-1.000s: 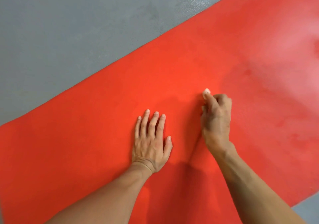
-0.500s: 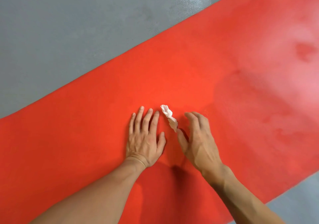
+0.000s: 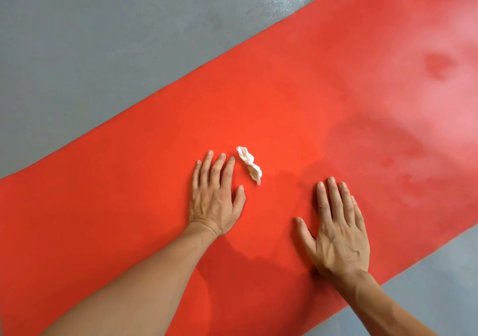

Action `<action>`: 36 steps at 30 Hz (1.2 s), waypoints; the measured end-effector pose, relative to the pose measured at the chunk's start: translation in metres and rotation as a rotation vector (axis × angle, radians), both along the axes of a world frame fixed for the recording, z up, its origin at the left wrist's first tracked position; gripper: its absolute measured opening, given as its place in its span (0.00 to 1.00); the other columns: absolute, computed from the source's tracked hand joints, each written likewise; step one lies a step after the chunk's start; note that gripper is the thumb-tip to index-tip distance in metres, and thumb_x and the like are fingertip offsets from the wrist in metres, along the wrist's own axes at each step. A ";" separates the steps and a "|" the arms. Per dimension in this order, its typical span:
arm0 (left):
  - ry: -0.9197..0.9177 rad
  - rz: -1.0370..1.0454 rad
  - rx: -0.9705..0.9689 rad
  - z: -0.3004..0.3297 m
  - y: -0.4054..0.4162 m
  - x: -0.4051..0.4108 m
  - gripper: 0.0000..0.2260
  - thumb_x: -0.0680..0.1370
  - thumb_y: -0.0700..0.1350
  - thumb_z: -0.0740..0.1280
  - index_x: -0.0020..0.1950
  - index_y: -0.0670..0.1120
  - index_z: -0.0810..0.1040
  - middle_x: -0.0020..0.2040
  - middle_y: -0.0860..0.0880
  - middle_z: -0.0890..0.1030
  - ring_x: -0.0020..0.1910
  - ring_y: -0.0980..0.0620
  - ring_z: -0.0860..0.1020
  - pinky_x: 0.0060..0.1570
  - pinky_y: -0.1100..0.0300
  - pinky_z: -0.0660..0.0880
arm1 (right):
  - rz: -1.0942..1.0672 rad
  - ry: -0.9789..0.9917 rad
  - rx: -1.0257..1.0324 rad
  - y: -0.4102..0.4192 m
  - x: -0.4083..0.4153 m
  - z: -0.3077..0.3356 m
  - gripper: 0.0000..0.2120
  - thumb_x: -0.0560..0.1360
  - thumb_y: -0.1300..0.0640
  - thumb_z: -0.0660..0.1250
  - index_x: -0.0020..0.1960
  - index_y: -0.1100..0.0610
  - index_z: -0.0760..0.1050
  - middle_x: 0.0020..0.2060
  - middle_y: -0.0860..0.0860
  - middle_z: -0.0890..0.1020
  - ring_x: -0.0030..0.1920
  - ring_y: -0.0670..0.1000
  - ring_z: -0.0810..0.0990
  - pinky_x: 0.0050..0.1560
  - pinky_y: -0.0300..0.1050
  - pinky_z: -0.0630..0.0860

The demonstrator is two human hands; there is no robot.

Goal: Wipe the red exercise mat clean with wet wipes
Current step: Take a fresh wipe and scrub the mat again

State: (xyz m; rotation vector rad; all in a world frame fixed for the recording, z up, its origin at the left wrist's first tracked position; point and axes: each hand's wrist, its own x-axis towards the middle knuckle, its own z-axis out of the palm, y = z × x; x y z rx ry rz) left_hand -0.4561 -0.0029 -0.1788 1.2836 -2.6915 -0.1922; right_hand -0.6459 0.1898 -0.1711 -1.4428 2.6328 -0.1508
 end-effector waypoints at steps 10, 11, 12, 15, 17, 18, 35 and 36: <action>0.257 -0.134 0.023 0.006 0.012 -0.035 0.20 0.83 0.46 0.69 0.73 0.40 0.76 0.73 0.39 0.74 0.74 0.38 0.70 0.75 0.47 0.68 | -0.027 -0.003 -0.010 -0.002 -0.003 -0.004 0.40 0.77 0.35 0.57 0.83 0.56 0.57 0.82 0.54 0.57 0.83 0.54 0.51 0.81 0.56 0.54; 0.267 -0.112 0.033 0.005 0.014 -0.041 0.19 0.82 0.44 0.70 0.72 0.39 0.78 0.72 0.38 0.75 0.72 0.38 0.71 0.74 0.47 0.70 | -0.023 -0.005 -0.002 -0.002 -0.002 -0.004 0.40 0.77 0.35 0.58 0.83 0.55 0.56 0.82 0.54 0.57 0.83 0.54 0.50 0.81 0.55 0.54; 0.284 -0.087 0.042 0.003 0.015 -0.043 0.17 0.82 0.42 0.71 0.70 0.39 0.79 0.70 0.38 0.76 0.70 0.39 0.72 0.72 0.48 0.71 | -0.021 -0.007 0.007 -0.002 -0.003 -0.004 0.40 0.78 0.35 0.58 0.83 0.55 0.56 0.83 0.53 0.56 0.83 0.54 0.50 0.81 0.55 0.53; 0.359 -0.005 0.098 0.002 0.019 -0.044 0.14 0.78 0.34 0.74 0.63 0.37 0.83 0.65 0.38 0.79 0.65 0.43 0.72 0.72 0.63 0.67 | -0.021 -0.020 0.015 -0.002 -0.003 -0.002 0.40 0.78 0.35 0.57 0.83 0.55 0.55 0.83 0.53 0.55 0.83 0.53 0.49 0.81 0.55 0.52; 0.403 0.033 0.111 0.004 0.019 -0.048 0.12 0.77 0.31 0.74 0.60 0.37 0.84 0.62 0.39 0.80 0.63 0.44 0.73 0.71 0.70 0.63 | -0.025 -0.025 0.013 -0.001 -0.003 -0.002 0.40 0.78 0.35 0.56 0.83 0.55 0.55 0.83 0.53 0.55 0.83 0.53 0.49 0.81 0.55 0.52; 0.421 0.031 0.113 0.006 0.020 -0.051 0.11 0.76 0.30 0.74 0.58 0.37 0.85 0.61 0.39 0.81 0.62 0.44 0.74 0.70 0.71 0.64 | -0.026 -0.027 0.006 0.000 -0.003 -0.002 0.40 0.77 0.35 0.56 0.83 0.55 0.56 0.83 0.53 0.56 0.83 0.53 0.49 0.81 0.54 0.52; 0.575 -0.286 0.192 0.005 -0.043 -0.156 0.04 0.77 0.31 0.72 0.50 0.36 0.85 0.52 0.41 0.86 0.54 0.43 0.82 0.62 0.59 0.76 | -0.017 0.012 -0.047 -0.002 -0.006 -0.005 0.40 0.77 0.36 0.60 0.82 0.56 0.60 0.82 0.54 0.60 0.82 0.54 0.54 0.79 0.56 0.58; 0.569 -0.411 0.227 0.008 -0.018 -0.143 0.04 0.78 0.30 0.72 0.51 0.35 0.85 0.54 0.41 0.86 0.56 0.43 0.81 0.62 0.55 0.77 | -0.015 0.011 -0.049 -0.002 -0.006 -0.005 0.40 0.77 0.37 0.60 0.82 0.57 0.60 0.82 0.54 0.60 0.82 0.54 0.54 0.80 0.56 0.57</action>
